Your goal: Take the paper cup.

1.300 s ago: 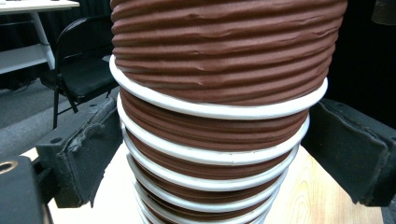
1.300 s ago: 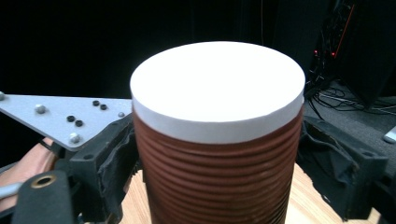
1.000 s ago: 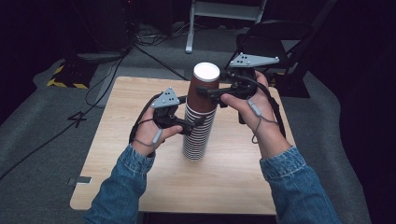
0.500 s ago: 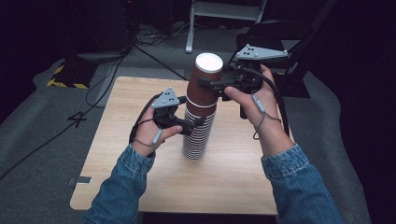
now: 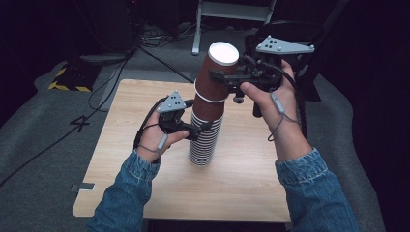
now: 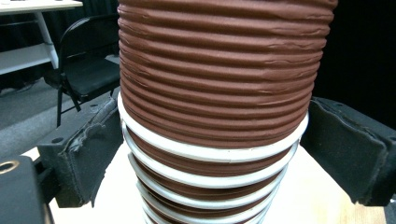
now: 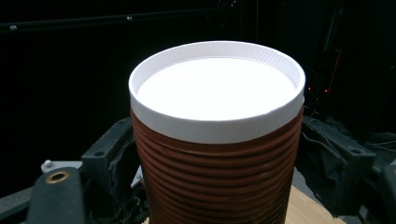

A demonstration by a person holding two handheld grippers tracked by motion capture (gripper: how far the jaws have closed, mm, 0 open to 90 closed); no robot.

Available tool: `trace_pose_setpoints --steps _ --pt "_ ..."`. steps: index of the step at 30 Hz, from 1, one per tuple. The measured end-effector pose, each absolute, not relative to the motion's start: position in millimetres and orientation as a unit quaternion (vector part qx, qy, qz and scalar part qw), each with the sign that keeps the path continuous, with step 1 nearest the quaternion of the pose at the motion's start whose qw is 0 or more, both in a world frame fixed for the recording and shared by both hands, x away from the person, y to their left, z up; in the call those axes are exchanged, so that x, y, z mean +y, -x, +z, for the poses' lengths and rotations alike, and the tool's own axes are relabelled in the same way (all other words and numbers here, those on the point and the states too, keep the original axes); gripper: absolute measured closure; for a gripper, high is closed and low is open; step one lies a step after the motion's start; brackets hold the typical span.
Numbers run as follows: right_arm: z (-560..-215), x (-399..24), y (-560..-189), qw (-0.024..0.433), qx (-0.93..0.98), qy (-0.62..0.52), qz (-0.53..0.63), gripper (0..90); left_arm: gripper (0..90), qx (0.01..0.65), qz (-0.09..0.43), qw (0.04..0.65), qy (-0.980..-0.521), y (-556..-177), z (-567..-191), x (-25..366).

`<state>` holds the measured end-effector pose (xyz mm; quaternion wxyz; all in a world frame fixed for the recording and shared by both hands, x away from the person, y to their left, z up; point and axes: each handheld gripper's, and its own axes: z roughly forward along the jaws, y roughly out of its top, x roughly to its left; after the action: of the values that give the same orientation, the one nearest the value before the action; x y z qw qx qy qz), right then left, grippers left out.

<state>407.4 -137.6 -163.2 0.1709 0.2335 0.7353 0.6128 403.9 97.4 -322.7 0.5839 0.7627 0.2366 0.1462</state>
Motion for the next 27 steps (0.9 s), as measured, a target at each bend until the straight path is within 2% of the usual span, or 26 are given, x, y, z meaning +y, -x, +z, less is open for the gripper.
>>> trace_pose_setpoints --steps 8,27 --pt "-144 -159 -398 0.177 0.718 -0.227 0.634 20.2 14.7 0.232 0.157 0.592 -0.755 -397 -317 106" --pt "-139 -215 -392 0.215 0.704 -0.254 0.627 20.1 15.4 0.242 0.153 0.582 -0.761 -390 -321 121"
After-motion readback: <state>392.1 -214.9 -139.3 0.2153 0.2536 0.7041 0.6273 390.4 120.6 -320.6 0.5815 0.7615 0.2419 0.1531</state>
